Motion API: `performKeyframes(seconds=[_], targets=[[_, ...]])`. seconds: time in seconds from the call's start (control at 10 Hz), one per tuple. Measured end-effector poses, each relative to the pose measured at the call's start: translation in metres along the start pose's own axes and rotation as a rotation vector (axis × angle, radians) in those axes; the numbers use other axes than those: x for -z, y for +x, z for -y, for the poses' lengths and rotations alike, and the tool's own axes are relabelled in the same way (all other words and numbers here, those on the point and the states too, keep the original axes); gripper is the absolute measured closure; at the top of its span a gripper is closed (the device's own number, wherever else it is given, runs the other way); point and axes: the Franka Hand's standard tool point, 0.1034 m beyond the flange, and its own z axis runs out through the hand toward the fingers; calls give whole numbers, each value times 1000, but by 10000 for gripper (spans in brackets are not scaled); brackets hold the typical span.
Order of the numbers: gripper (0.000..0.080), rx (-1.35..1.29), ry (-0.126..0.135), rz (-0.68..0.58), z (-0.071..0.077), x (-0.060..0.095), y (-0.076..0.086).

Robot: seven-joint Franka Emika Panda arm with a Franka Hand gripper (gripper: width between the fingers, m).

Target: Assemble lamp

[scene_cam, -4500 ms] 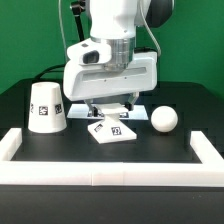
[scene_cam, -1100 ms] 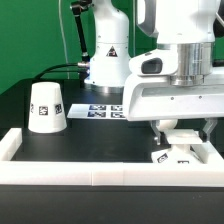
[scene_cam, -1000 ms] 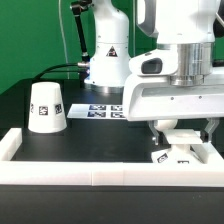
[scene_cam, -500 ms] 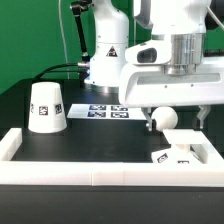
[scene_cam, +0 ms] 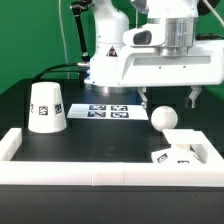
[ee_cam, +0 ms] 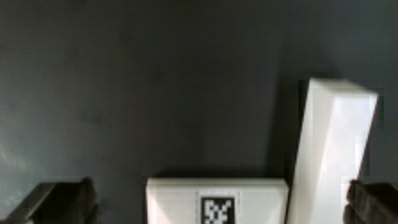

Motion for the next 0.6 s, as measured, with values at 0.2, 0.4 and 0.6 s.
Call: performKeyframes(seconds=[0.2,0.4,0.6], targets=[[101,-9,3,-11,-4,0,-23],[101,-8,3,-9,-4,-1,-23],[101,-61,-1,-6,-12,-2,-25]])
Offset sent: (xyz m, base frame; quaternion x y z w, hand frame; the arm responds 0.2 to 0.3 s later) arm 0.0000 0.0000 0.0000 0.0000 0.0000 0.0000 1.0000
